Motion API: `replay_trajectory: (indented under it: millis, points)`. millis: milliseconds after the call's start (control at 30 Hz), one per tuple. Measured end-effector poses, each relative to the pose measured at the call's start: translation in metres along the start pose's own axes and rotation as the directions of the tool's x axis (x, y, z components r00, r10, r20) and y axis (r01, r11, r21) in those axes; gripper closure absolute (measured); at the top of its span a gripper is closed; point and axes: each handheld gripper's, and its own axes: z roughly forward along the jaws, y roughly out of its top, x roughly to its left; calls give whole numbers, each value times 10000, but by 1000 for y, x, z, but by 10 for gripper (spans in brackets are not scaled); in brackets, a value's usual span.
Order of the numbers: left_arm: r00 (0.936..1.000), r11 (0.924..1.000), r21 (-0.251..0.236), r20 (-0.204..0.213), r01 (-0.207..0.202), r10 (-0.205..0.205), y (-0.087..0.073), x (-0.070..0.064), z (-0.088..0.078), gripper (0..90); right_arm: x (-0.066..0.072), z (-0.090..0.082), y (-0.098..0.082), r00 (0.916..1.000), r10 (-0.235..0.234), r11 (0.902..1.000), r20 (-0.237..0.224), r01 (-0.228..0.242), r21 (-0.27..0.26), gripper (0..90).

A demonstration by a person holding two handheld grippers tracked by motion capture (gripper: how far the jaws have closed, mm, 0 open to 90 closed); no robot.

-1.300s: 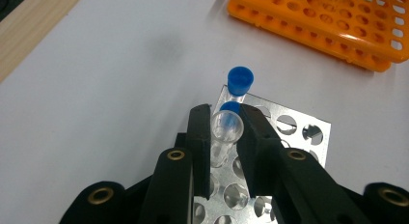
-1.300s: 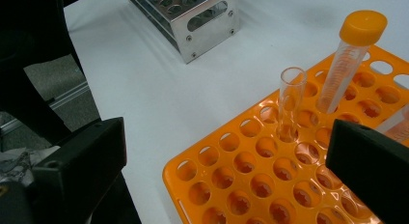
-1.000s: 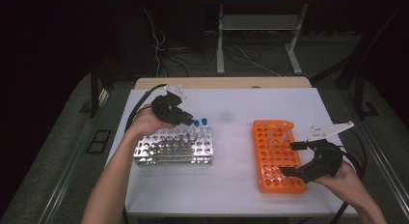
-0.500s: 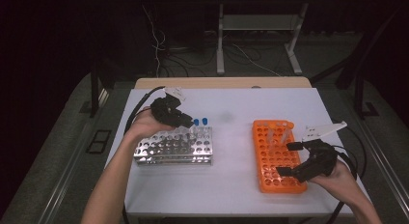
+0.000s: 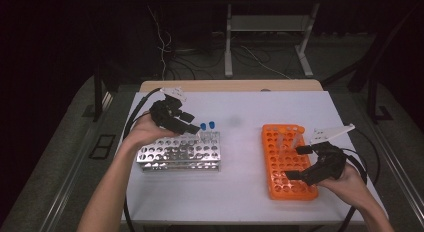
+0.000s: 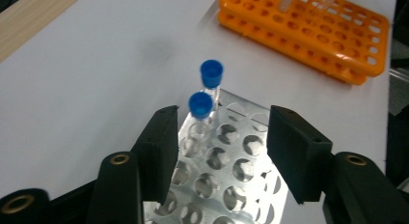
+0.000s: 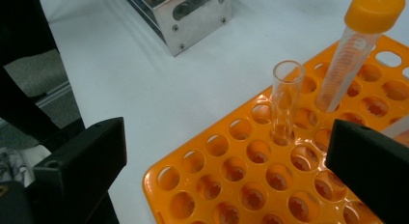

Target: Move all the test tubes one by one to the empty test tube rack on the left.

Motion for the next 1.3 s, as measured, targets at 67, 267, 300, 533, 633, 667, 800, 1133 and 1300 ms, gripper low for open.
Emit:
replay_trajectory:
  millis: [67, 267, 300, 533, 633, 667, 800, 1133, 1300]
  points:
    - [10000, 10000, -43, -90, 9, -9, 1, -5, -2, 366, -2, 3, 0, 10000, -7, 9999, 52, 7, 128, 2]
    - [10000, 9997, -242, -39, -52, 51, 3, -25, -10, 231, -8, 11, 2, 9995, -73, 9992, 300, 61, 398, 3]
    - [10000, 9996, -287, -33, -75, 74, 3, -28, -11, 211, -9, 12, 2, 9994, -80, 9991, 341, 65, 422, 3]
    - [9999, 9984, -554, -82, -108, 103, 2, -51, -17, 64, -12, 17, 3, 9987, -235, 9981, 455, 208, 587, 65]
    - [9998, 9984, -558, -150, -107, 99, -1, -58, -15, 0, -13, 20, 4, 9980, -312, 9973, 557, 274, 677, 73]
    - [9998, 9985, -538, -155, -116, 108, -2, -60, -15, 0, -13, 21, 4, 9979, -348, 9969, 546, 308, 717, 145]
    - [9999, 9975, -710, -112, -50, 42, -8, -63, -13, 0, -14, 25, 5, 9972, -572, 9955, 482, 533, 788, 230]
    - [10000, 9953, -964, 84, 46, -38, -23, -71, -3, 0, -18, 40, 6, 9905, -912, 9894, 1030, 783, 1225, 448]
    - [9999, 9957, -924, 142, 35, -22, -28, -74, 2, 0, -20, 45, 5, 9859, -982, 9887, 1351, 812, 1260, 541]
